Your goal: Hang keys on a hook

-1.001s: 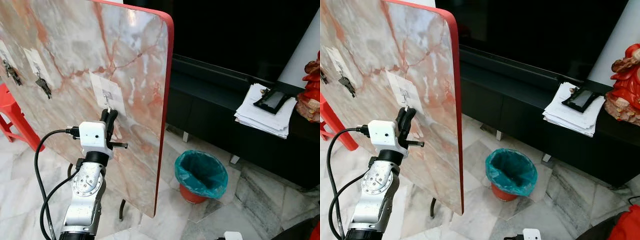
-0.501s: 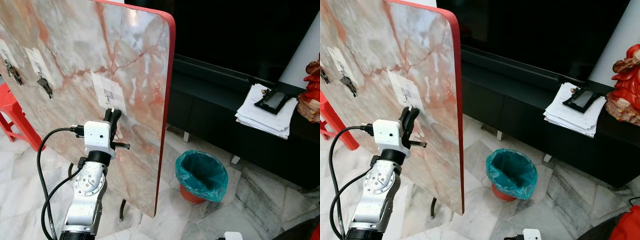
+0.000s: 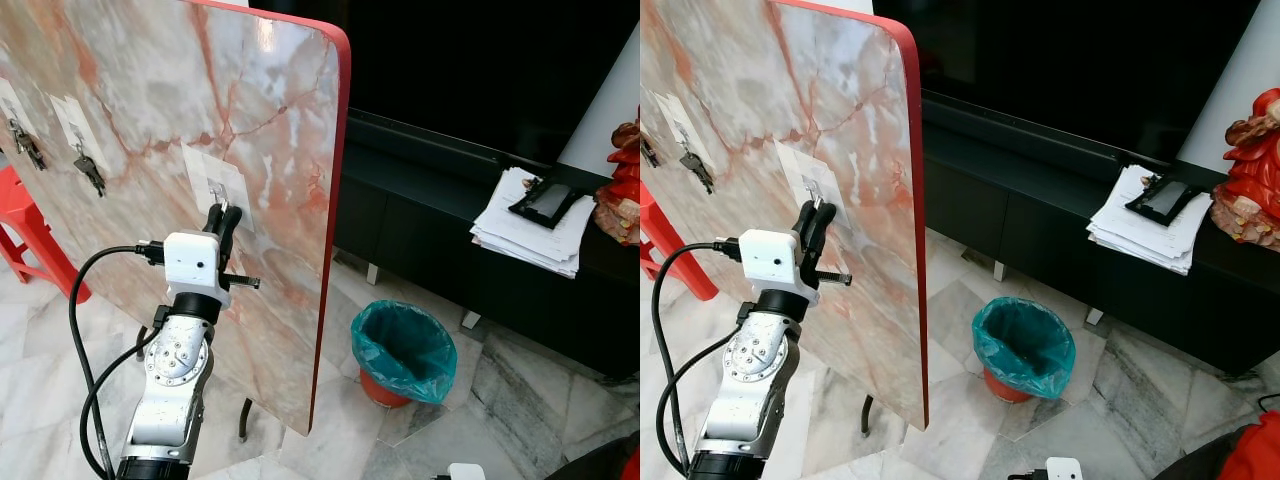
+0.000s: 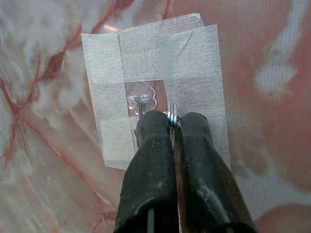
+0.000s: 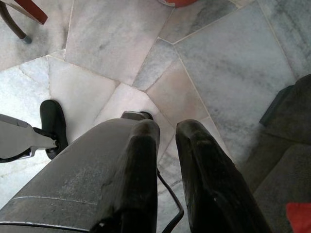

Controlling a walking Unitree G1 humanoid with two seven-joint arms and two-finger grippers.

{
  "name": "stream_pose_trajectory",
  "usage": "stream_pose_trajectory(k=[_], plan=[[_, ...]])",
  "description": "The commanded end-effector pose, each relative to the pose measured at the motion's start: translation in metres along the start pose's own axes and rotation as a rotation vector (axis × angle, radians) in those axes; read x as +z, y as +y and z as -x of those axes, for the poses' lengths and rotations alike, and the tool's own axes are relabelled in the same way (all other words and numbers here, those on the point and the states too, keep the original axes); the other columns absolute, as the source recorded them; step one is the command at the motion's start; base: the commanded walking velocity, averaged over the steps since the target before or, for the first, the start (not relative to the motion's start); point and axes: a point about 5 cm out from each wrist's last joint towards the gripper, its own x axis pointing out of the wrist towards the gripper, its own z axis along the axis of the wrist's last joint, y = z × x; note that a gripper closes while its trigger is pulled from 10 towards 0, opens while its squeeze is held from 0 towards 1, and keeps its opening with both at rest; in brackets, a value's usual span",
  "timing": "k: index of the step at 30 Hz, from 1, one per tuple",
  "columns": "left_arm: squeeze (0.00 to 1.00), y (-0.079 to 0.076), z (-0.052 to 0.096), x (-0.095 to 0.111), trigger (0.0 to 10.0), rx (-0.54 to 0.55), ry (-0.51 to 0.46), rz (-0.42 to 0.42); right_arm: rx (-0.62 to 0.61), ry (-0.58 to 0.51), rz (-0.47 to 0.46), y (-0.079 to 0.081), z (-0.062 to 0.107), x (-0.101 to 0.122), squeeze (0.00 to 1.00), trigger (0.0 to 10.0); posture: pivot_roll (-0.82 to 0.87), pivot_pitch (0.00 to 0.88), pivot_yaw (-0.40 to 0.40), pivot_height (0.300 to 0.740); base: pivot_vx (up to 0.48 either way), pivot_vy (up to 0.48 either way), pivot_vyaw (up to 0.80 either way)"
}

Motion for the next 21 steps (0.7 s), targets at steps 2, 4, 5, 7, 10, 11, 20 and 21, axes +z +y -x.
stream_pose_trajectory(k=[2, 4, 5, 7, 10, 11, 20, 21], plan=[[0.00, 0.0030, -0.0025, 0.0074, 10.0, 0.007, -0.026, -0.015, 0.003, 0.036, 0.003, 0.0004, 0.0014, -0.0090, 0.00, 10.0, -0.05, 0.034, -0.049, 0.740, 0.000, 0.000, 0.00], [0.00, 0.0032, -0.0023, 0.0073, 10.0, 0.008, -0.025, -0.015, 0.003, 0.036, 0.002, 0.0004, 0.0014, -0.0090, 0.00, 10.0, -0.05, 0.034, -0.049, 0.740, 0.000, 0.000, 0.00], [0.00, 0.0034, -0.0022, 0.0070, 10.0, 0.009, -0.023, -0.015, 0.003, 0.036, 0.002, 0.0004, 0.0014, -0.0090, 0.00, 10.0, -0.05, 0.034, -0.049, 0.740, 0.000, 0.000, 0.00], [0.00, 0.0053, -0.0019, 0.0043, 10.0, 0.030, -0.006, -0.014, 0.004, 0.036, 0.003, 0.0003, 0.0014, -0.0090, 0.00, 10.0, -0.05, 0.035, -0.049, 0.740, 0.000, 0.000, 0.00], [0.00, 0.0064, -0.0017, 0.0025, 10.0, 0.043, 0.003, -0.009, 0.004, 0.036, 0.002, 0.0003, 0.0014, -0.0090, 0.00, 10.0, -0.05, 0.035, -0.049, 0.740, 0.000, 0.000, 0.00], [0.00, 0.0068, -0.0016, 0.0020, 10.0, 0.046, 0.006, -0.008, 0.004, 0.036, 0.003, 0.0003, 0.0014, -0.0090, 0.00, 10.0, -0.05, 0.035, -0.049, 0.740, 0.000, 0.000, 0.00], [0.00, 0.0086, -0.0007, -0.0005, 10.0, 0.062, 0.023, 0.002, 0.004, 0.036, 0.004, 0.0002, 0.0015, -0.0092, 0.00, 10.0, -0.05, 0.036, -0.050, 0.740, 0.000, 0.000, 0.00], [0.00, 0.0086, -0.0007, -0.0005, 10.0, 0.062, 0.024, 0.002, 0.004, 0.036, 0.004, 0.0002, 0.0015, -0.0092, 0.00, 10.0, -0.05, 0.036, -0.050, 0.740, 0.000, 0.000, 0.00]])
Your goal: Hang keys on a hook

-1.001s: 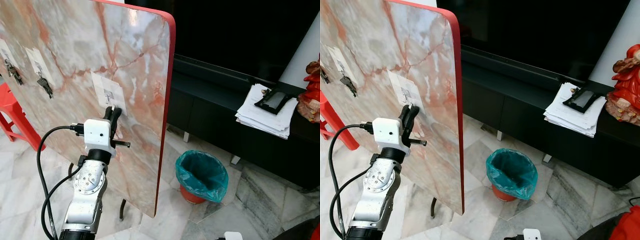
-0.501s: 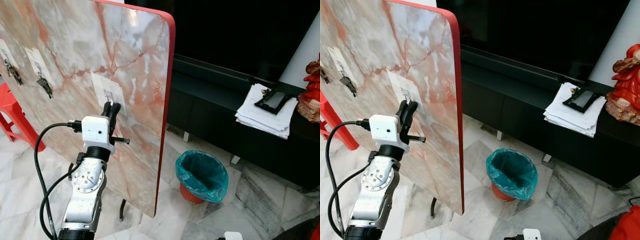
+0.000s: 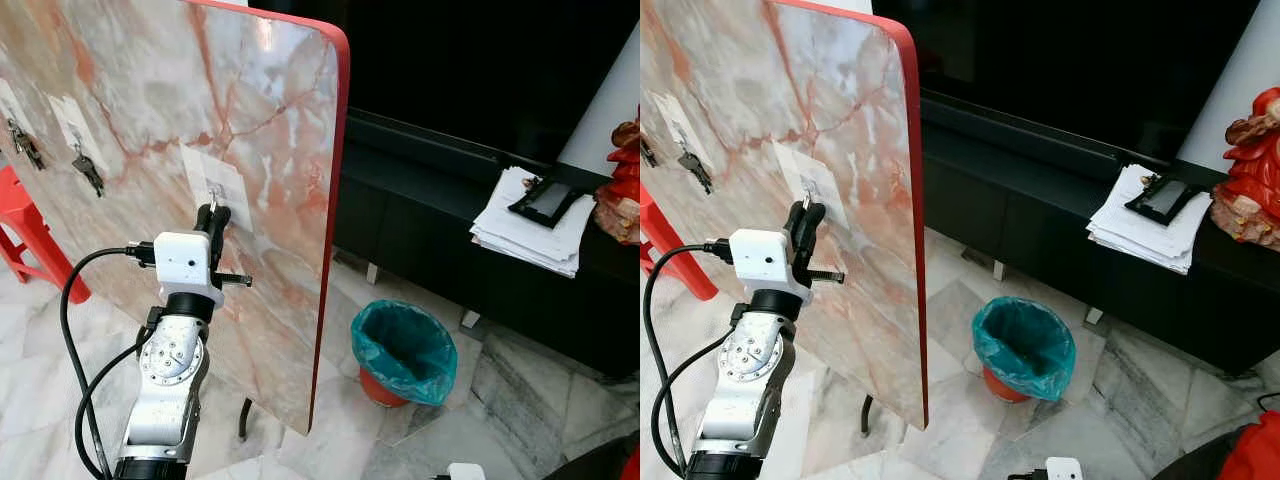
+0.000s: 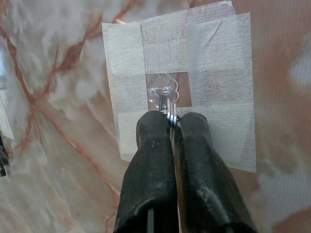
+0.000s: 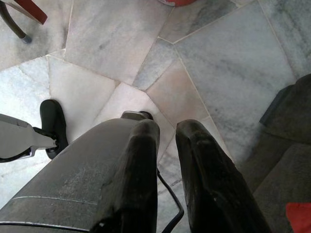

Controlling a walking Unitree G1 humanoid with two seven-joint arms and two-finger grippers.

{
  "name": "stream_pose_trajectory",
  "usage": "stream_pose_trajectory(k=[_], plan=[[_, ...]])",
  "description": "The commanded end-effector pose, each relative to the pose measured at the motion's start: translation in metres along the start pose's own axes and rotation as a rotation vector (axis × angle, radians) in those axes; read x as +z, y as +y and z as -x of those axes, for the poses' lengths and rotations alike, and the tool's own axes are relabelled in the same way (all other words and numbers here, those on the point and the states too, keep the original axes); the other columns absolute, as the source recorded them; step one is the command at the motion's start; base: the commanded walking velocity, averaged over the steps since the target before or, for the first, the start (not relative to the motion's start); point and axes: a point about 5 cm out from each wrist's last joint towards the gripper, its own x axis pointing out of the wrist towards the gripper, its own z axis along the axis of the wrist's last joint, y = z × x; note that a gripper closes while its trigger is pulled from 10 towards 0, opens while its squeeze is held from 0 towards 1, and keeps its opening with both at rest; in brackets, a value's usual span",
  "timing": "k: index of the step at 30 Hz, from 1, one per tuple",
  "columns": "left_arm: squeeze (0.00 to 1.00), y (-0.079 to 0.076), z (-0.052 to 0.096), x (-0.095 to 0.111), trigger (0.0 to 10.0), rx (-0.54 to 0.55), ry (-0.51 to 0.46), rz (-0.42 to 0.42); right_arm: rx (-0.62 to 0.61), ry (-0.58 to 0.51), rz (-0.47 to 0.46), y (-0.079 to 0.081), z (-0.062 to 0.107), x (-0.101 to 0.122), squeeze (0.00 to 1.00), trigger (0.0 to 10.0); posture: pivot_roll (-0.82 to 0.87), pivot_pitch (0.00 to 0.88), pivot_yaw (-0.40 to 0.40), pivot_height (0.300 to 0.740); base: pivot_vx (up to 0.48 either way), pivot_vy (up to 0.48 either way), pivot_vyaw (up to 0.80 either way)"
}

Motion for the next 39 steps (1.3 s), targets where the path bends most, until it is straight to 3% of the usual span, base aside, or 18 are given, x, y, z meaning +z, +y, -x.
stream_pose_trajectory(k=[1, 39], plan=[[0.00, 0.001, -0.001, 0.001, 10.0, 0.010, 0.005, 0.001, 0.003, 0.037, 0.003, 0.000, 0.002, -0.009, 0.00, 10.0, -0.05, 0.036, -0.050, 0.740, 0.000, 0.000, 0.00], [0.00, -0.002, 0.002, -0.011, 10.0, 0.016, 0.073, 0.008, 0.004, 0.035, 0.002, 0.000, 0.001, -0.009, 0.00, 10.0, -0.05, 0.038, -0.051, 0.740, 0.000, 0.000, 0.00]])
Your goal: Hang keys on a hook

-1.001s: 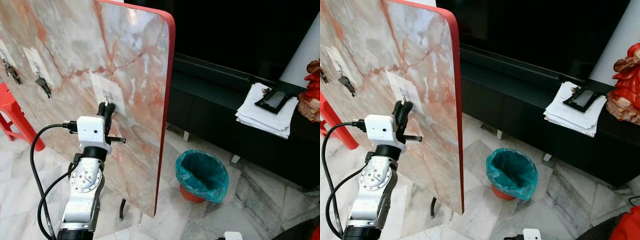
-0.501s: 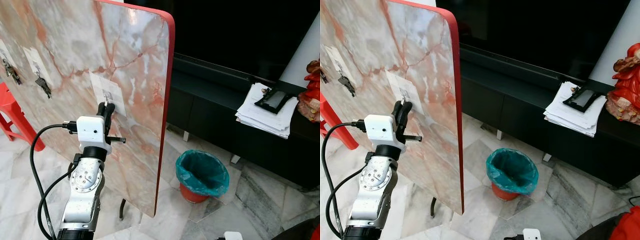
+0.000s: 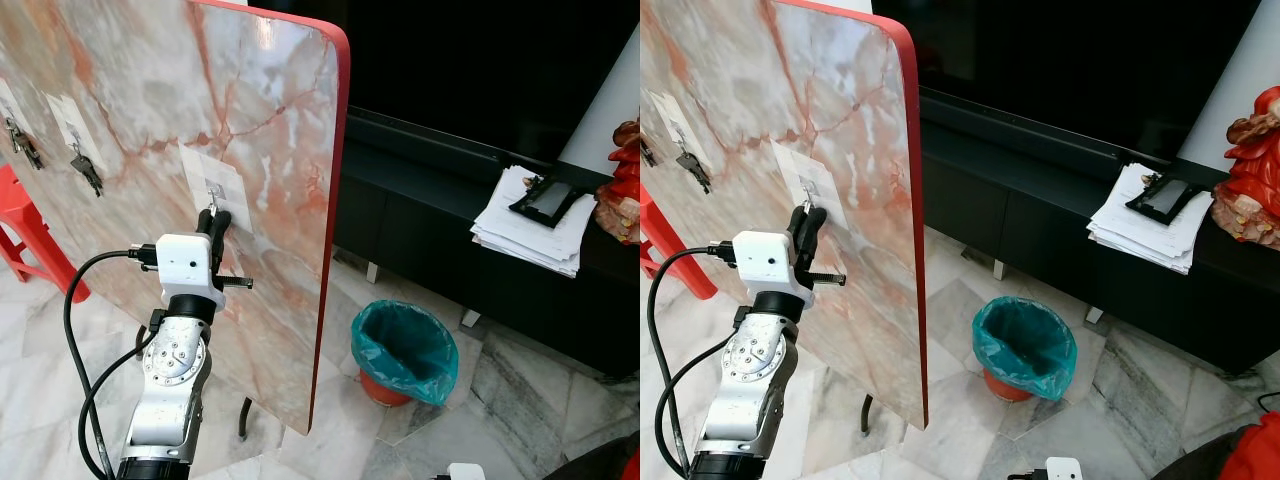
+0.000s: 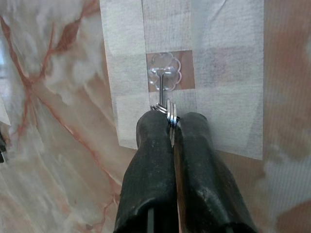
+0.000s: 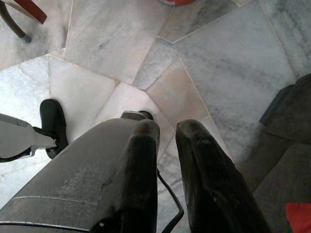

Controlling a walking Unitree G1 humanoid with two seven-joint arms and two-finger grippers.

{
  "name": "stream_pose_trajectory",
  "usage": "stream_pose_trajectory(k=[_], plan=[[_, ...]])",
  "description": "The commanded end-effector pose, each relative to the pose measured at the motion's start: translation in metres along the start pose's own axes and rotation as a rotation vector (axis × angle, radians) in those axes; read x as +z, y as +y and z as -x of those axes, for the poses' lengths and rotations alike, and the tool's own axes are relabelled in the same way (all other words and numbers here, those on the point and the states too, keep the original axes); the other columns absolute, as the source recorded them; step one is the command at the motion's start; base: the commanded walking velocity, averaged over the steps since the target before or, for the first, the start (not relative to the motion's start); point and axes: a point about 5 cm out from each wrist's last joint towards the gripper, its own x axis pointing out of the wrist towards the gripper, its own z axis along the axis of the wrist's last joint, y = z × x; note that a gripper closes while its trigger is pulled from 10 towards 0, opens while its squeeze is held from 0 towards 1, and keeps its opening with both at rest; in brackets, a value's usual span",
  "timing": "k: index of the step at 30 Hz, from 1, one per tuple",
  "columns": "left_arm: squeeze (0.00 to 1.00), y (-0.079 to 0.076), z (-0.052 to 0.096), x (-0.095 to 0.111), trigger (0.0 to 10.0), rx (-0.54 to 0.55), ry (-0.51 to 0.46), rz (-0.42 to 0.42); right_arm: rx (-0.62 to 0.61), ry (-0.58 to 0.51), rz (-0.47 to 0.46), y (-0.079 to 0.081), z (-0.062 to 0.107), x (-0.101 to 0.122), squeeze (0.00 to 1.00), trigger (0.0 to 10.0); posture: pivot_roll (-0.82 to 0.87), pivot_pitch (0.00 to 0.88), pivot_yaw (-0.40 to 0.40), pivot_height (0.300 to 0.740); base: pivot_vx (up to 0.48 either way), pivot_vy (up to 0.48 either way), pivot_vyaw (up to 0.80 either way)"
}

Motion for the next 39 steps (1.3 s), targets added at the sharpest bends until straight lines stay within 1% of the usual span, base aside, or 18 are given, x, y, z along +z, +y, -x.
stream_pose_trajectory(k=[1, 11, 15, 19, 23, 27, 39], plan=[[0.00, 0.000, 0.001, -0.006, 10.0, 0.005, 0.040, -0.006, 0.004, 0.035, 0.002, 0.000, 0.001, -0.009, 0.00, 10.0, -0.05, 0.038, -0.051, 0.740, 0.000, 0.000, 0.00], [0.00, 0.000, 0.001, -0.004, 10.0, 0.003, 0.027, -0.008, 0.004, 0.036, 0.003, 0.000, 0.001, -0.009, 0.00, 10.0, -0.05, 0.039, -0.052, 0.740, 0.000, 0.000, 0.00], [0.00, -0.003, 0.000, -0.004, 10.0, -0.020, 0.033, -0.025, 0.004, 0.036, 0.003, 0.000, 0.001, -0.009, 0.00, 10.0, -0.05, 0.039, -0.052, 0.740, 0.000, 0.000, 0.00], [0.00, -0.005, 0.000, -0.004, 10.0, -0.034, 0.030, -0.024, 0.003, 0.036, 0.004, 0.000, 0.001, -0.009, 0.00, 10.0, -0.05, 0.039, -0.052, 0.740, 0.000, 0.000, 0.00], [0.00, -0.007, 0.001, -0.007, 10.0, -0.043, 0.045, -0.019, 0.003, 0.036, 0.004, 0.000, 0.001, -0.009, 0.00, 10.0, -0.05, 0.038, -0.052, 0.740, 0.000, 0.000, 0.00], [0.00, -0.009, 0.003, -0.015, 10.0, -0.062, 0.100, -0.026, 0.003, 0.036, 0.003, 0.000, 0.001, -0.009, 0.00, 10.0, -0.05, 0.038, -0.052, 0.740, 0.000, 0.000, 0.00], [0.00, -0.010, 0.002, -0.013, 10.0, -0.073, 0.090, -0.032, 0.003, 0.036, 0.003, 0.000, 0.001, -0.009, 0.00, 10.0, -0.05, 0.039, -0.052, 0.740, 0.000, 0.000, 0.00]])
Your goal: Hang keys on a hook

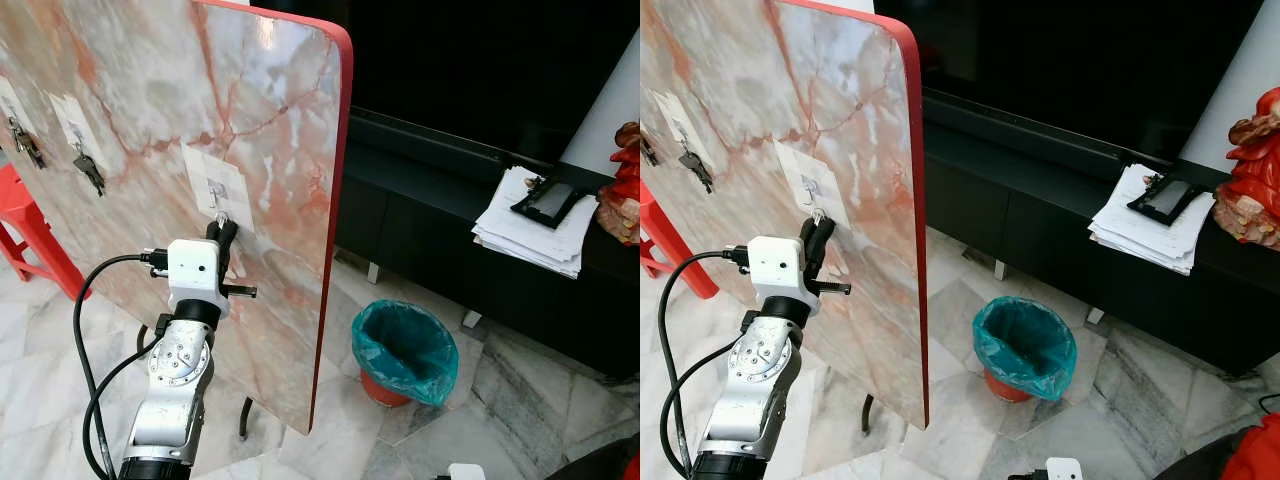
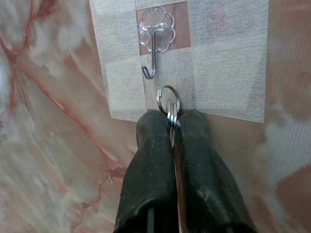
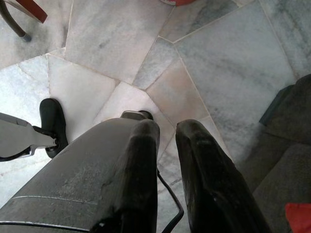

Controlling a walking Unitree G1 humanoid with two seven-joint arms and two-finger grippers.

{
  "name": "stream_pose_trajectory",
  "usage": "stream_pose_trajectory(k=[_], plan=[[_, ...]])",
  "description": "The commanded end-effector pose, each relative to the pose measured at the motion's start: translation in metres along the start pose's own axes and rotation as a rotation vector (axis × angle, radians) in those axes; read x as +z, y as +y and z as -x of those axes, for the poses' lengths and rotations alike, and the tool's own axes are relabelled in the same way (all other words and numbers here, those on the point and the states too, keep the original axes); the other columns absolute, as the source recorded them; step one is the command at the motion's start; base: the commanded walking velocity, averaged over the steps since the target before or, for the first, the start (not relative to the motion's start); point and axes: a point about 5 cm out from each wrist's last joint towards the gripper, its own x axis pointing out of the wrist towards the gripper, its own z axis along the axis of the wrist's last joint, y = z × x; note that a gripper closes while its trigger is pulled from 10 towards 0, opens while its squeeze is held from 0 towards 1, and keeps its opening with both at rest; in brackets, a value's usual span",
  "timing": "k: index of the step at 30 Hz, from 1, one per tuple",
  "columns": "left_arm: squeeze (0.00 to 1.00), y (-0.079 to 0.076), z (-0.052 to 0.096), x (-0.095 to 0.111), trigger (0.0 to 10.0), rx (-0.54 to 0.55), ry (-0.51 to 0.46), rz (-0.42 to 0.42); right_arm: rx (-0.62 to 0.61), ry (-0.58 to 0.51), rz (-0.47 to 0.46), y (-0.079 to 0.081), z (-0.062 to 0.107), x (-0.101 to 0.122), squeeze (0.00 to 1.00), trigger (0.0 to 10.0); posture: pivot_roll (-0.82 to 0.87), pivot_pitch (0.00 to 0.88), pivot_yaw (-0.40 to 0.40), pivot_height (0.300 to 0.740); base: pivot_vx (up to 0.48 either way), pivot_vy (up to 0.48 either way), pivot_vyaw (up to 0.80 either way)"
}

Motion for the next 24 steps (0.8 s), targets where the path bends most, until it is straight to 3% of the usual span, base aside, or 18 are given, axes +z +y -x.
stream_pose_trajectory(k=[1, 6, 14, 24], plan=[[0.00, -0.005, 0.000, -0.001, 10.0, -0.039, 0.015, -0.027, 0.004, 0.035, 0.003, 0.001, 0.001, -0.009, 0.00, 10.0, -0.05, 0.039, -0.052, 0.740, 0.000, 0.000, 0.00], [0.00, -0.013, 0.000, 0.002, 10.0, -0.121, -0.007, -0.142, 0.004, 0.035, 0.003, 0.000, 0.001, -0.009, 0.00, 10.0, -0.05, 0.039, -0.052, 0.740, 0.000, 0.000, 0.00], [0.00, -0.025, 0.003, 0.001, 10.0, -0.209, -0.024, -0.244, 0.004, 0.035, 0.001, 0.001, 0.001, -0.009, 0.00, 10.0, -0.05, 0.039, -0.051, 0.740, 0.000, 0.000, 0.00], [0.00, -0.020, 0.001, 0.017, 10.0, -0.151, -0.135, -0.290, 0.003, 0.035, 0.001, 0.001, 0.001, -0.009, 0.00, 10.0, -0.05, 0.039, -0.051, 0.740, 0.000, 0.000, 0.00]])
